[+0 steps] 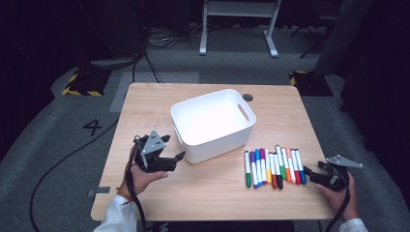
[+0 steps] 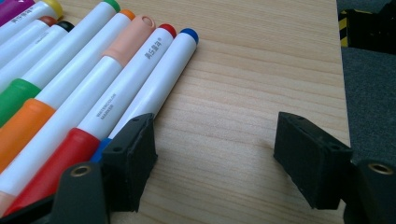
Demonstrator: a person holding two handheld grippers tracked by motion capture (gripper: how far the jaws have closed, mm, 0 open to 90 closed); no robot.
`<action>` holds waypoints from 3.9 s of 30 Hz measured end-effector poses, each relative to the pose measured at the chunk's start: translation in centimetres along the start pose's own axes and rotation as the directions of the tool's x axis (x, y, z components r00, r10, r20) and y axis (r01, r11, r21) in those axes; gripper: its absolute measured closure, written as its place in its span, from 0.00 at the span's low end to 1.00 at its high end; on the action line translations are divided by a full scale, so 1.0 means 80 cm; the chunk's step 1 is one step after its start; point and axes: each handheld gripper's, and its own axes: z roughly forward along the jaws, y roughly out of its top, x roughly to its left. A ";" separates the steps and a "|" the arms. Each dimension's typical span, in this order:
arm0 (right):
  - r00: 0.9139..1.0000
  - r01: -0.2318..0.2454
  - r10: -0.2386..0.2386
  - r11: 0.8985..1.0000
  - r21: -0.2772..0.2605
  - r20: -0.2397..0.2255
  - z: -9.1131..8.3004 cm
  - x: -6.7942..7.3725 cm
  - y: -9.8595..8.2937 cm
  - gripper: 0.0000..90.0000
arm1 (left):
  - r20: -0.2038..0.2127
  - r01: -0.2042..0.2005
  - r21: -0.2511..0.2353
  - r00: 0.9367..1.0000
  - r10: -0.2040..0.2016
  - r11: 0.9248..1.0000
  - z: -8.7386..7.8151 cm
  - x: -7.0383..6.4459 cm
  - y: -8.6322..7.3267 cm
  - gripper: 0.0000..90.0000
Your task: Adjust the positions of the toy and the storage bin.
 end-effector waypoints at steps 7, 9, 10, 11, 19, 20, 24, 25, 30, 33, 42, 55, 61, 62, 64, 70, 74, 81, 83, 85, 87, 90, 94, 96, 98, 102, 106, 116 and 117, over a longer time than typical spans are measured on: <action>1.000 0.000 0.000 1.000 0.000 0.000 0.000 0.000 0.000 0.33 | 0.046 -0.040 -0.030 0.998 0.041 0.999 0.009 -0.012 0.019 0.29; 1.000 0.000 0.000 1.000 0.000 0.000 0.000 0.000 0.000 0.33 | 0.053 -0.043 -0.031 0.998 0.044 0.999 0.011 -0.014 0.022 0.30; 1.000 0.000 0.000 1.000 0.000 0.000 0.000 0.000 0.000 0.33 | 0.059 -0.051 -0.030 0.997 0.053 0.998 0.014 -0.017 0.025 0.31; 1.000 0.001 -0.001 1.000 0.000 0.000 0.000 0.000 0.000 0.33 | 0.073 -0.067 -0.026 0.995 0.069 0.997 0.020 -0.022 0.032 0.31; 1.000 0.000 0.000 1.000 0.000 0.000 0.000 0.000 0.000 0.33 | 0.117 -0.124 0.016 0.986 0.122 0.992 0.050 -0.042 0.054 0.39; 1.000 0.000 0.000 1.000 0.000 0.000 0.000 0.000 0.000 0.33 | 0.122 -0.122 0.034 0.986 0.117 0.992 0.056 -0.045 0.057 0.45; 1.000 0.003 -0.003 1.000 -0.001 0.000 0.000 0.000 0.000 0.33 | 0.157 -0.138 0.080 0.980 0.125 0.987 0.077 -0.045 0.062 0.52; 1.000 0.008 -0.008 1.000 0.000 0.001 0.000 0.000 0.000 0.33 | 0.155 -0.121 0.083 0.982 0.107 0.989 0.082 -0.046 0.063 0.52; 1.000 0.008 -0.008 1.000 0.000 0.000 0.000 0.000 0.000 0.33 | 0.202 -0.113 0.111 0.975 0.089 0.987 0.095 -0.040 0.062 0.74; 1.000 0.008 -0.008 1.000 0.000 0.000 0.000 0.000 0.000 0.33 | 0.208 -0.091 0.116 0.976 0.066 0.989 0.095 -0.036 0.061 0.79; 1.000 0.008 -0.008 1.000 0.000 0.000 0.000 0.000 -0.001 0.33 | 0.259 -0.112 0.139 0.963 0.073 0.984 0.081 -0.027 0.057 0.93; 1.000 0.008 -0.008 1.000 0.000 0.000 0.000 0.000 -0.001 0.33 | 0.291 -0.115 0.191 0.955 0.055 0.975 0.028 -0.003 0.033 0.91; 1.000 0.009 -0.009 1.000 0.000 0.000 0.000 0.000 -0.001 0.33 | 0.269 -0.095 0.189 0.962 0.041 0.977 0.012 -0.001 0.038 0.79; 1.000 0.008 -0.008 1.000 -0.001 0.000 0.000 0.000 -0.001 0.33 | 0.262 -0.089 0.183 0.964 0.038 0.979 0.012 -0.003 0.042 0.74; 1.000 0.008 -0.008 1.000 -0.001 0.000 0.000 0.000 -0.001 0.33 | 0.258 -0.080 0.186 0.966 0.030 0.979 0.014 -0.007 0.045 0.67; 1.000 0.009 -0.009 1.000 0.000 0.000 0.000 0.000 -0.001 0.33 | 0.204 -0.101 0.255 0.978 0.049 0.962 0.041 -0.031 0.073 0.57; 1.000 0.009 -0.009 1.000 0.000 -0.001 -0.001 0.000 -0.001 0.33 | 0.202 -0.105 0.315 0.978 0.041 0.943 0.060 -0.043 0.082 0.77; 1.000 0.009 -0.009 1.000 0.000 -0.002 -0.001 0.000 -0.001 0.33 | 0.230 -0.114 0.333 0.972 0.036 0.936 0.060 -0.053 0.081 0.94; 1.000 0.009 -0.009 1.000 0.000 -0.002 -0.001 0.000 -0.001 0.33 | 0.278 -0.144 0.335 0.959 0.049 0.931 0.057 -0.056 0.080 0.96; 1.000 0.010 -0.010 1.000 0.000 -0.001 -0.001 0.000 -0.001 0.33 | 0.262 -0.164 0.333 0.962 0.076 0.929 0.053 -0.060 0.079 0.96; 1.000 0.009 -0.009 1.000 0.000 -0.002 -0.001 0.000 -0.001 0.33 | 0.296 -0.190 0.333 0.951 0.089 0.924 0.048 -0.062 0.076 0.96; 1.000 0.009 -0.009 1.000 0.000 -0.002 -0.001 0.000 -0.001 0.33 | 0.339 -0.224 0.323 0.934 0.108 0.920 0.038 -0.064 0.070 0.96; 1.000 0.009 -0.009 1.000 0.000 -0.002 -0.001 0.000 -0.001 0.33 | 0.398 -0.272 0.307 0.907 0.136 0.912 0.026 -0.068 0.063 0.96; 1.000 0.009 -0.009 1.000 0.000 -0.002 -0.001 0.000 -0.001 0.33 | 0.429 -0.303 0.294 0.889 0.158 0.906 0.021 -0.069 0.060 0.96; 1.000 0.010 -0.010 1.000 0.000 -0.002 -0.001 0.000 -0.001 0.33 | 0.457 -0.329 0.285 0.873 0.174 0.900 0.018 -0.070 0.058 0.96; 1.000 0.009 -0.009 1.000 0.000 -0.002 -0.001 0.000 -0.001 0.33 | 0.486 -0.355 0.267 0.852 0.193 0.896 0.018 -0.070 0.058 0.96; 1.000 0.009 -0.009 1.000 0.000 -0.001 -0.001 0.000 -0.001 0.33 | 0.496 -0.354 0.258 0.847 0.191 0.899 0.017 -0.068 0.060 0.95; 1.000 0.007 -0.007 1.000 0.000 -0.002 -0.001 0.000 -0.001 0.33 | 0.388 -0.213 0.160 0.912 0.137 0.964 -0.021 -0.043 0.055 0.60; 1.000 0.007 -0.007 1.000 0.001 -0.003 -0.001 0.000 -0.001 0.33 | 0.367 -0.195 0.158 0.922 0.126 0.968 -0.026 -0.037 0.055 0.60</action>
